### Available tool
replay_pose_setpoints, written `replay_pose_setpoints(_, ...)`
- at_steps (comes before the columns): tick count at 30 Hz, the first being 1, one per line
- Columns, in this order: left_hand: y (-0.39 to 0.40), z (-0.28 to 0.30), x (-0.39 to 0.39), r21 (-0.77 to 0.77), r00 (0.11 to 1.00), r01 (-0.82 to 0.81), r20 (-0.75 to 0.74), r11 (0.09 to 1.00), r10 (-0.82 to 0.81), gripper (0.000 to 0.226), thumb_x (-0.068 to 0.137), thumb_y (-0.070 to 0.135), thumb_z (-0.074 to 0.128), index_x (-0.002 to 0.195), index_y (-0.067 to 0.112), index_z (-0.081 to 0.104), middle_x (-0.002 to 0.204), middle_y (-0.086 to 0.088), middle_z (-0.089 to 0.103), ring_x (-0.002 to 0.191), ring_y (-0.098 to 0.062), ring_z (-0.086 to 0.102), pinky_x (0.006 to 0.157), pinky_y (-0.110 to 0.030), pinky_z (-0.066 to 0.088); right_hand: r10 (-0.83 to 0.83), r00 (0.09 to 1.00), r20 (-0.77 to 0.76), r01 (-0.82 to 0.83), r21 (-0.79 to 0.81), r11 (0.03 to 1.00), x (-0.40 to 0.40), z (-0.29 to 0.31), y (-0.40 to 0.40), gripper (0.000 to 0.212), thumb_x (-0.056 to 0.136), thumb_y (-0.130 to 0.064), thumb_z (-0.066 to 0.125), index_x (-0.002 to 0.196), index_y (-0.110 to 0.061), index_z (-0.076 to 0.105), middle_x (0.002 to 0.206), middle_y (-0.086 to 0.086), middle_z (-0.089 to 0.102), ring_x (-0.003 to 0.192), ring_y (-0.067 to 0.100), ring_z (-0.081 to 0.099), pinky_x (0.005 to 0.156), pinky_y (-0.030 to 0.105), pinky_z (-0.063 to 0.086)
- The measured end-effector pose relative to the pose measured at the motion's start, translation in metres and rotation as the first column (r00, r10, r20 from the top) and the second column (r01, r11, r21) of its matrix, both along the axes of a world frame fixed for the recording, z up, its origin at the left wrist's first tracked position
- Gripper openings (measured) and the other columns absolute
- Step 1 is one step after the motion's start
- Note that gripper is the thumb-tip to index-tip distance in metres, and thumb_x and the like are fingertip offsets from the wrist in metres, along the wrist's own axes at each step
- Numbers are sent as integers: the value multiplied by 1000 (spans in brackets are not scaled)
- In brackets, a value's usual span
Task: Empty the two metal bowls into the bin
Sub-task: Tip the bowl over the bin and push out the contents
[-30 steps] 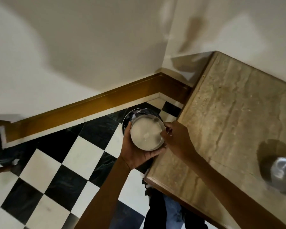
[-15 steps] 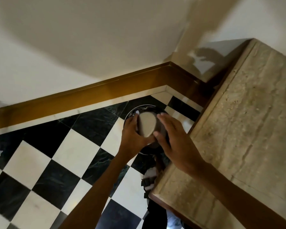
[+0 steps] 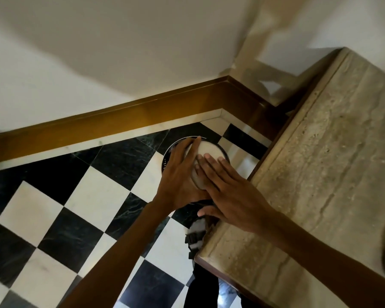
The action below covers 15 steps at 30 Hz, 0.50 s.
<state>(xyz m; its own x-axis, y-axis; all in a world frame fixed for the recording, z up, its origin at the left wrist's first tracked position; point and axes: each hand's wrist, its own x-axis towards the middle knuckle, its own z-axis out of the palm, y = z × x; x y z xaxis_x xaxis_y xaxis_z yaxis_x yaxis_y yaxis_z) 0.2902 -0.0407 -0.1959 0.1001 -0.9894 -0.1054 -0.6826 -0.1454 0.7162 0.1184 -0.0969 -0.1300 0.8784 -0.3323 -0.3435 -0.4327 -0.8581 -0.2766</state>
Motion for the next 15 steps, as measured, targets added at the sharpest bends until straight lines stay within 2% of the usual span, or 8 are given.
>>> replay_pose_setpoints(4,2,4,-6,50,995,-56,-85,997,60,111,71,91,50,154,22,24,158,-18,36,145,-35,35,116,-56,38,-100,994,54,100,9,995,0,4,-1,93,92,-72,29,156,-6,14,165,17,16,154,33,13,125,49,19)
replay_pose_setpoints(6,2,4,-6,64,996,-56,-61,996,60,113,67,88,58,153,24,20,157,-19,37,144,-37,36,114,-58,40,-25,999,28,24,10,1000,-2,0,1,95,91,-74,27,157,-7,12,165,17,16,154,33,12,124,51,21)
replay_pose_setpoints(8,7,3,-7,98,999,-40,-20,994,43,123,62,84,66,155,16,25,158,-15,35,146,-31,32,113,-58,41,-33,999,32,32,39,999,0,-1,1,96,91,-74,29,156,-7,12,165,17,20,154,31,13,124,49,21)
replay_pose_setpoints(11,12,1,-9,84,992,-119,-39,989,123,115,71,89,52,153,12,33,158,-16,38,147,-24,30,117,-48,37,-91,992,88,89,27,996,6,-1,0,95,91,-72,34,156,-6,15,164,17,20,153,32,17,124,48,22)
replay_pose_setpoints(13,13,0,-12,88,991,-120,-51,989,125,111,72,93,44,153,20,24,156,-20,39,145,-32,34,117,-48,35,-18,998,54,17,24,1000,5,-6,3,96,91,-74,33,156,-6,12,165,18,18,154,33,14,122,51,25)
replay_pose_setpoints(15,14,0,-14,93,994,-101,-41,991,105,112,70,93,46,152,22,22,157,-20,38,146,-33,33,117,-47,34,-38,998,42,36,35,999,2,-8,6,96,91,-73,33,156,-6,13,164,18,19,154,34,14,122,52,25)
